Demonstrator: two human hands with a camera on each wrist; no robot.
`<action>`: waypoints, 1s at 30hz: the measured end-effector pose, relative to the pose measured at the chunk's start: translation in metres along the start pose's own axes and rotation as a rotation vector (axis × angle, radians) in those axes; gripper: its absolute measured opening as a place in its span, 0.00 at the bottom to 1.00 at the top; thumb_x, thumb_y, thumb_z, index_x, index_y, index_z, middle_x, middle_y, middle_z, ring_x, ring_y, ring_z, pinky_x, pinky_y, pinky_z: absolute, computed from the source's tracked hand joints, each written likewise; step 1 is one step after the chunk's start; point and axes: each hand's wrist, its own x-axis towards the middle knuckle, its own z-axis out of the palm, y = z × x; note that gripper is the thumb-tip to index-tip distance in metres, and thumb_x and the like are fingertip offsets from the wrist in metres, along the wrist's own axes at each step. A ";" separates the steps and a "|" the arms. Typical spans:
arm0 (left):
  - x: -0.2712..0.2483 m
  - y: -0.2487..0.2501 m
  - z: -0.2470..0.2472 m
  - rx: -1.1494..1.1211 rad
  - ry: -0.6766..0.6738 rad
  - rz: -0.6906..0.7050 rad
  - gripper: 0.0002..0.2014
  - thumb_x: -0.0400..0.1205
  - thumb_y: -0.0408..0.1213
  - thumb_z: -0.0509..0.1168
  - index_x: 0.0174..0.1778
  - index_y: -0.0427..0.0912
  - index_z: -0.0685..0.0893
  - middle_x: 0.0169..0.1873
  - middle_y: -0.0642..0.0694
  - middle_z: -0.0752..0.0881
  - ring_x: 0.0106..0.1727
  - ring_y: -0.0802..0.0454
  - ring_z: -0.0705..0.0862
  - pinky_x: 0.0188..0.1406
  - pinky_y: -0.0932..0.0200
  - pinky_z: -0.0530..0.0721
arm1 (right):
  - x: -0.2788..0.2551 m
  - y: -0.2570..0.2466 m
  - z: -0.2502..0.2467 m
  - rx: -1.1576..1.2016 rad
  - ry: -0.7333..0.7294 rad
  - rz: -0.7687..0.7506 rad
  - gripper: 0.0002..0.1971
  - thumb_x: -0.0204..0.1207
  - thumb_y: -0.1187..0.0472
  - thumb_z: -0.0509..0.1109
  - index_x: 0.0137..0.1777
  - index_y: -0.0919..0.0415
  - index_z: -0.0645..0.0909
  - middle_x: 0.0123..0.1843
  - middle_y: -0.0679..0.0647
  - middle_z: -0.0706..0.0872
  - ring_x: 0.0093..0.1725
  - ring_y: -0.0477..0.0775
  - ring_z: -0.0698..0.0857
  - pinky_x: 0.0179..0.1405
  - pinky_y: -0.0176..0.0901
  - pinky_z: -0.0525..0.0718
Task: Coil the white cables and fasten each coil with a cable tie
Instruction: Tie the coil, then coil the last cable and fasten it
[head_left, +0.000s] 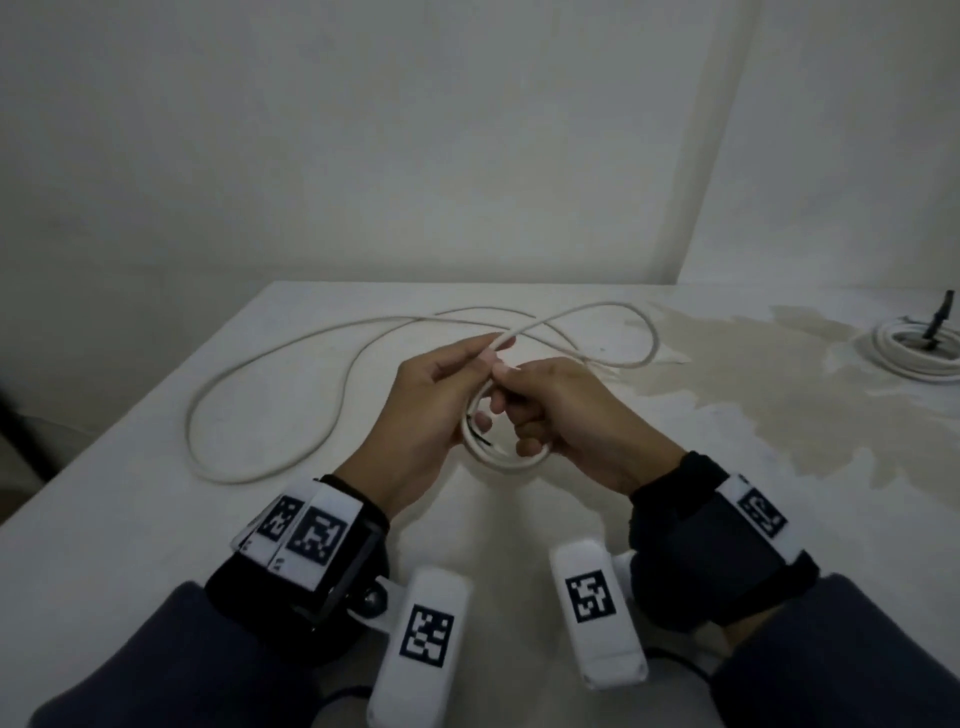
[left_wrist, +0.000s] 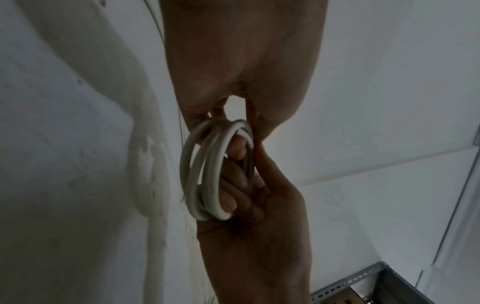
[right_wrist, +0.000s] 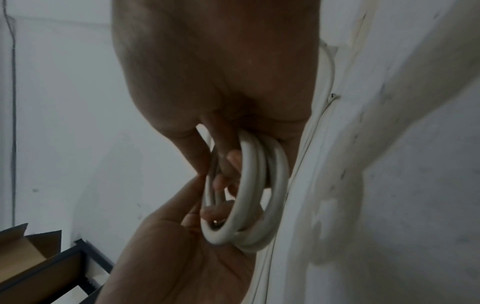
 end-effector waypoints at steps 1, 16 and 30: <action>0.000 -0.001 0.000 0.003 -0.007 -0.029 0.11 0.85 0.34 0.62 0.57 0.43 0.89 0.31 0.47 0.84 0.29 0.55 0.78 0.24 0.65 0.77 | -0.001 0.000 0.001 0.011 0.011 0.009 0.17 0.86 0.59 0.60 0.34 0.63 0.75 0.18 0.45 0.66 0.17 0.43 0.63 0.20 0.35 0.64; -0.001 -0.004 0.004 -0.211 -0.174 -0.232 0.13 0.87 0.34 0.57 0.59 0.37 0.85 0.25 0.48 0.76 0.21 0.61 0.72 0.18 0.72 0.74 | -0.005 0.006 -0.005 0.130 0.140 -0.059 0.10 0.81 0.61 0.69 0.47 0.59 0.69 0.31 0.59 0.76 0.20 0.44 0.68 0.15 0.33 0.68; 0.003 -0.001 0.001 -0.175 -0.085 -0.259 0.12 0.87 0.31 0.53 0.53 0.37 0.82 0.22 0.52 0.68 0.17 0.63 0.60 0.11 0.72 0.56 | -0.010 0.008 -0.018 0.002 0.180 -0.271 0.05 0.70 0.74 0.77 0.40 0.71 0.83 0.36 0.66 0.89 0.29 0.57 0.86 0.35 0.48 0.88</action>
